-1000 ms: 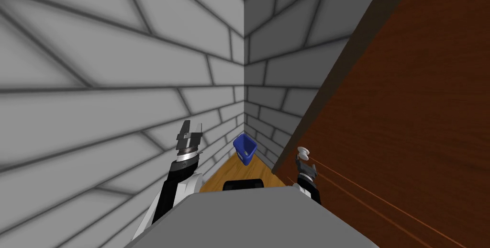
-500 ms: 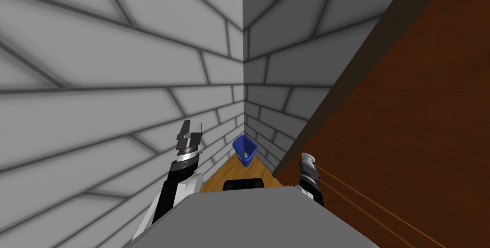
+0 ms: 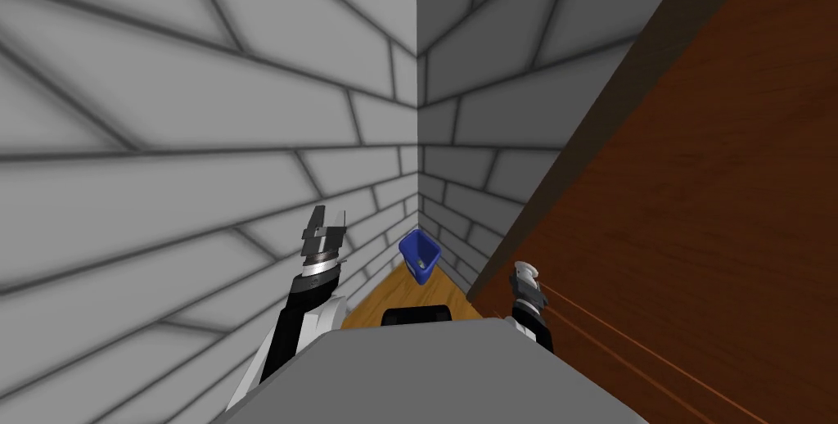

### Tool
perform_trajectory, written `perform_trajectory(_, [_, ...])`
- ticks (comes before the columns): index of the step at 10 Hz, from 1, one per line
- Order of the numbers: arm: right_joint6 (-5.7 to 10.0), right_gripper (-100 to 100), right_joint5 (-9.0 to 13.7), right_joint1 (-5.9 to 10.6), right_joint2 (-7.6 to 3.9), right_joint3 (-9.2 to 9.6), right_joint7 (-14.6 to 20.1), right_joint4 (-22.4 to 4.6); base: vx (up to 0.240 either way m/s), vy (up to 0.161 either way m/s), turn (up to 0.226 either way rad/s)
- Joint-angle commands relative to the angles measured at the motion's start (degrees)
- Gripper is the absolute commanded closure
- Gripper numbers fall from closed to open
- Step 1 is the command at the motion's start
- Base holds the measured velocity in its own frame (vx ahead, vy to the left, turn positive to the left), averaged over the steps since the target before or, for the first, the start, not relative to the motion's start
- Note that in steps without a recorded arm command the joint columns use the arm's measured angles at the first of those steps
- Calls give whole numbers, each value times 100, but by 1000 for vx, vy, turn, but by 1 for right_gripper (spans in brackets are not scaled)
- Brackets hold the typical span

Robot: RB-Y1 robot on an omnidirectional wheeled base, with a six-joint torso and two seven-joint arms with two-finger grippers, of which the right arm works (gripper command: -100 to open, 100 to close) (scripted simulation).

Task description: Pull the door open

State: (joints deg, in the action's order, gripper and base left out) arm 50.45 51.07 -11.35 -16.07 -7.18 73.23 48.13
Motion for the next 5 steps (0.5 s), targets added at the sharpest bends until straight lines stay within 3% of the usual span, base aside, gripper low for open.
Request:
perform_trajectory(1, [-11, 100, -21, -11, -2, 44, 30, 2, -137, 114, -22])
perform_trajectory(5, [-7, 100, -133, -20, -91, 228, 194, 18, -155, 123, -15])
